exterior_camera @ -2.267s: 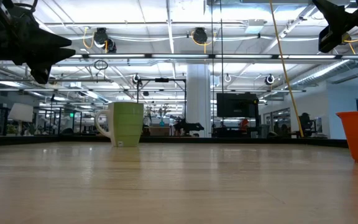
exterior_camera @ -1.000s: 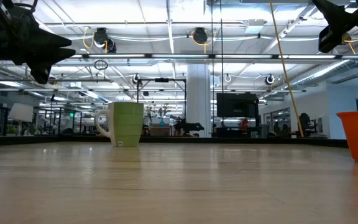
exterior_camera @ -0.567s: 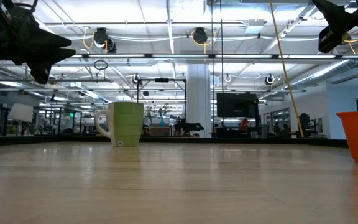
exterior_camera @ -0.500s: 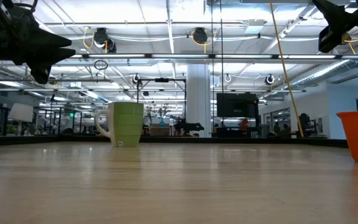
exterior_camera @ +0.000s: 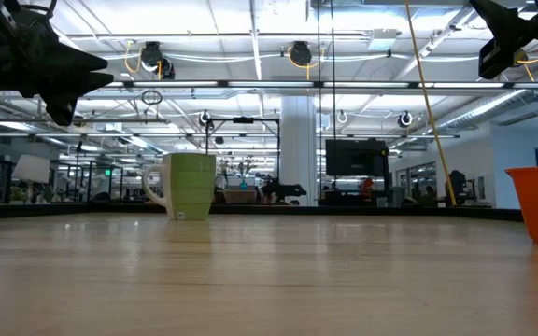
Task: Pick and place Stevia / Truvia into bins
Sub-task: Return to Home Position
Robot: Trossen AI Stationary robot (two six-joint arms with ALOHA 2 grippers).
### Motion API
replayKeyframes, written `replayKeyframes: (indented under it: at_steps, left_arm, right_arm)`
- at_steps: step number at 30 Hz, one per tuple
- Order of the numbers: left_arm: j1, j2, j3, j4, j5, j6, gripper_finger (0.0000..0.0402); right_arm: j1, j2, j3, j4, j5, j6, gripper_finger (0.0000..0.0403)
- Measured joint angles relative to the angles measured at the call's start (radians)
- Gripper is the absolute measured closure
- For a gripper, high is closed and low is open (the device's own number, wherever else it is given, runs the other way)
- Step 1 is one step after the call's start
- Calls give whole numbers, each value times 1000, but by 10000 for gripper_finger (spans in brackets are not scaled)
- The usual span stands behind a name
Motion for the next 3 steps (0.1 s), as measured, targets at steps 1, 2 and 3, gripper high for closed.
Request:
replayKeyframes:
  at_steps: [1,2,3]
  left_arm:
    - [0,0,0,0,0,0,282]
    - [0,0,0,0,0,0,282]
    - [0,0,0,0,0,0,282]
  right_arm:
    - [0,0,0,0,0,0,232]
    - [0,0,0,0,0,0,232]
    - [0,0,0,0,0,0,232]
